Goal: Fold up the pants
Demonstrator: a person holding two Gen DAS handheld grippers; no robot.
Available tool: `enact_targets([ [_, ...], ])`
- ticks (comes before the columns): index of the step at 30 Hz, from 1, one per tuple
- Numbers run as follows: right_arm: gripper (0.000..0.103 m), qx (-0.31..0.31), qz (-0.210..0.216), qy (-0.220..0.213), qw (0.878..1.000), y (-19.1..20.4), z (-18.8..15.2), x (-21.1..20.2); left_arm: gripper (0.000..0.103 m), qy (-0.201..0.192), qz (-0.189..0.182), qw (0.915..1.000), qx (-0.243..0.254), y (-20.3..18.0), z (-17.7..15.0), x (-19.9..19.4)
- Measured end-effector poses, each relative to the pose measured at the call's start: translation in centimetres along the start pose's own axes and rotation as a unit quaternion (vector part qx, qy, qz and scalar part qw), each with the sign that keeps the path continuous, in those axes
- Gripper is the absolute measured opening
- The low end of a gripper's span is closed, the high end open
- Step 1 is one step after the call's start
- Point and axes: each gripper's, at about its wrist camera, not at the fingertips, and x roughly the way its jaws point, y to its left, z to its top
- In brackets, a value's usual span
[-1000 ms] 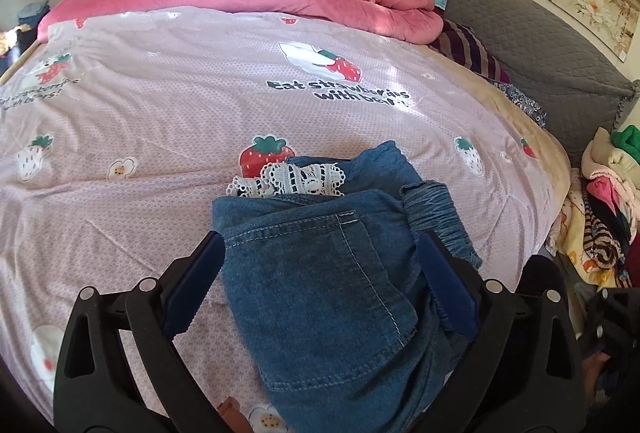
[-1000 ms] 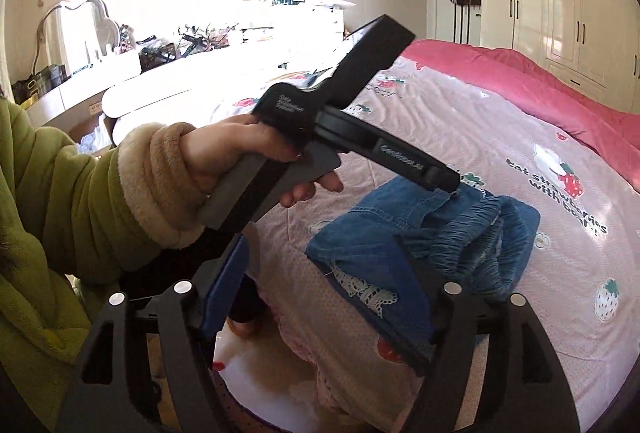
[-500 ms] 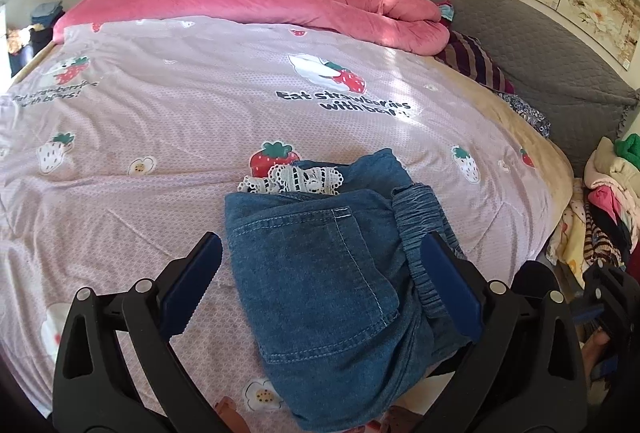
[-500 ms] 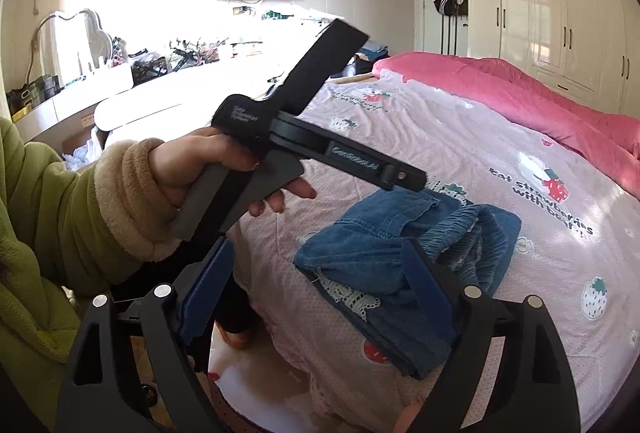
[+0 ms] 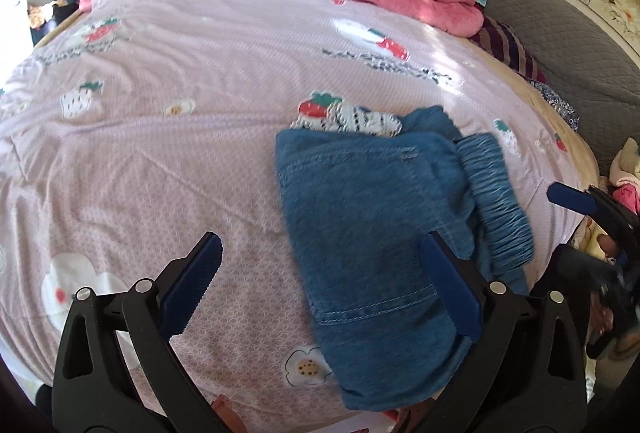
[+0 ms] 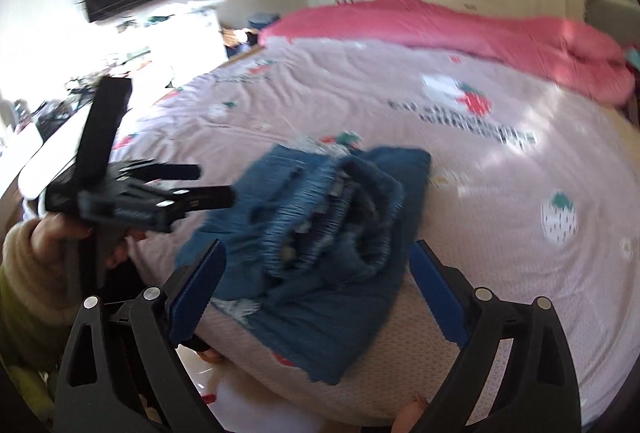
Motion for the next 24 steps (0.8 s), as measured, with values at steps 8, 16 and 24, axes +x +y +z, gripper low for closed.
enact_targets([
  [8, 0.092, 0.169, 0.077, 0.024, 0.982, -5.2, 0.5, 4.2, 0.093, 0.015, -0.024, 0.9994, -0.020, 0.6, -0.8, 1.5],
  [16, 0.067, 0.214, 0.109, 0.044, 0.970, -6.7, 0.0, 6.4, 0.093, 0.020, -0.059, 0.9976, -0.030, 0.2, -1.3, 2.1],
  [24, 0.035, 0.198, 0.111, 0.023, 0.974, -6.0, -0.4, 5.7, 0.047, 0.020, -0.079, 0.9966, -0.007, -2.0, -1.3, 2.2],
])
